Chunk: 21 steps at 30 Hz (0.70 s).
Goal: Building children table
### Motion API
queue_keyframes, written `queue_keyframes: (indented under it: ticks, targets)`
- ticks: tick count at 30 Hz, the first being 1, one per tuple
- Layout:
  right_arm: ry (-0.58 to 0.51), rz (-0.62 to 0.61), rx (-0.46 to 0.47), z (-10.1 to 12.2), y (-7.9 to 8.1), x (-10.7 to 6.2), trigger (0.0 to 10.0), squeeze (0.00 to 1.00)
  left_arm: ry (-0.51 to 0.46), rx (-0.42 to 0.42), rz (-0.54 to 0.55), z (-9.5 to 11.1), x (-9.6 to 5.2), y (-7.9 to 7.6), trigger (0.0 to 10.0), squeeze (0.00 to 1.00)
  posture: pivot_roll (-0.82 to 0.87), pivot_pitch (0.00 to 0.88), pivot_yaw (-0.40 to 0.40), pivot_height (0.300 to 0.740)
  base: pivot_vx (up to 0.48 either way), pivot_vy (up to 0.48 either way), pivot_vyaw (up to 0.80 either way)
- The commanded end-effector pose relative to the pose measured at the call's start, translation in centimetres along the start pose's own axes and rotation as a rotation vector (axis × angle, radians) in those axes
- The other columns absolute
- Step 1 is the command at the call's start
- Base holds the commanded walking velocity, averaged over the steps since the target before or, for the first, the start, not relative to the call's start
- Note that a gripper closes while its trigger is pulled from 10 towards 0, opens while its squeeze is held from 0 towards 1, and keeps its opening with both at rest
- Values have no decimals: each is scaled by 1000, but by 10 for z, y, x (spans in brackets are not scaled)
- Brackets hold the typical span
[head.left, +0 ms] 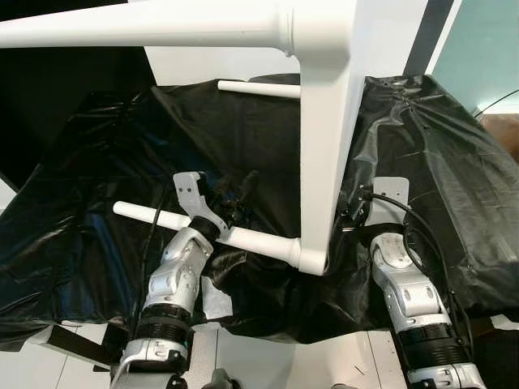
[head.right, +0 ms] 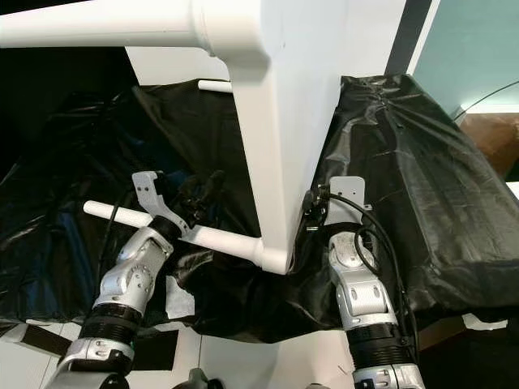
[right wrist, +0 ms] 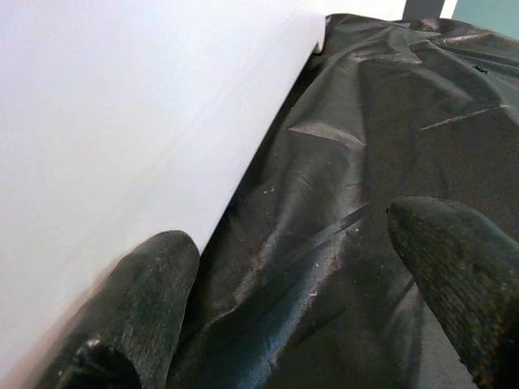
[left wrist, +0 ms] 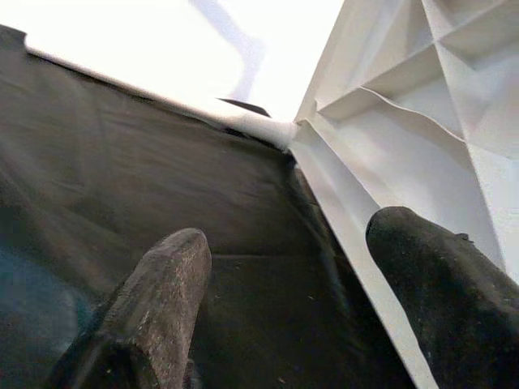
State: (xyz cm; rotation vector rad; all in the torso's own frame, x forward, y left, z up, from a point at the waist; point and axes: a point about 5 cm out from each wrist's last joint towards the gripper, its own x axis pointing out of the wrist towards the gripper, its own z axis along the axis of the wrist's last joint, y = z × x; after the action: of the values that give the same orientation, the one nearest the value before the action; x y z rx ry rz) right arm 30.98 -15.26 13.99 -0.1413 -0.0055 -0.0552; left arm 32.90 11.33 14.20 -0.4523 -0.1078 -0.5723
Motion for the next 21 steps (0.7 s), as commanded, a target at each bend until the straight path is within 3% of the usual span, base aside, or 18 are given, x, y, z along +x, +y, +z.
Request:
queue_keyframes:
  ticks: [1, 3, 4, 5, 6, 7, 11, 12, 13, 15, 17, 18, 20, 21]
  targets:
    - [-39, 51, 44, 3, 7, -5, 10000, 0, 16, -1, -22, -3, 0, -6, 10000, 0, -59, 25, 37, 740, 0, 0, 0]
    - [-45, 57, 52, 4, 8, -6, 10000, 0, 20, -22, -18, -4, 0, -8, 10000, 0, -59, 25, 37, 740, 0, 0, 0]
    - [-51, 61, 54, 4, 9, -7, 10000, 0, 28, -122, 2, -5, 1, -7, 10000, 0, -61, 24, 37, 740, 0, 0, 0]
    - [-51, 61, 54, 4, 9, -7, 10000, 0, 28, -122, 2, -5, 1, -7, 10000, 0, -61, 24, 37, 740, 0, 0, 0]
    - [-59, 60, 51, 4, 10, -8, 10000, 0, 45, -266, 21, -7, 3, -5, 10000, 0, -62, 24, 39, 740, 0, 0, 0]
    - [-65, 56, 44, 4, 10, -9, 10000, 0, 63, -350, 12, -9, 4, -5, 10000, 0, -63, 23, 40, 740, 0, 0, 0]
    - [-73, 43, 34, 4, 9, -11, 10000, 0, 84, -410, -10, -10, 5, -7, 10000, 0, -65, 24, 40, 740, 0, 0, 0]
    - [-81, 24, 29, 3, 7, -13, 10000, 0, 71, -349, -6, -8, 5, -7, 10000, 0, -69, 25, 42, 740, 0, 0, 0]
    - [-91, -9, 21, 3, 2, -16, 10000, 0, 42, -178, 5, -3, 4, -6, 10000, 0, -72, 27, 44, 740, 0, 0, 0]
    - [-91, -9, 21, 3, 2, -16, 10000, 0, 42, -178, 5, -3, 4, -6, 10000, 0, -72, 27, 44, 740, 0, 0, 0]
    - [-94, -73, 21, 0, -7, -22, 10000, 0, 20, 118, -49, 2, 3, -15, 10000, 0, -77, 29, 40, 740, 0, 0, 0]
    - [-90, -99, 25, -2, -10, -24, 10000, 0, 25, 218, -92, 2, 2, -21, 10000, 0, -77, 29, 40, 740, 0, 0, 0]
    - [-82, -129, 30, -6, -15, -29, 10000, 0, 33, 324, -136, 2, 2, -27, 10000, 0, -81, 31, 41, 740, 0, 0, 0]
    - [-82, -129, 30, -6, -15, -29, 10000, 0, 33, 324, -136, 2, 2, -27, 10000, 0, -81, 31, 41, 740, 0, 0, 0]
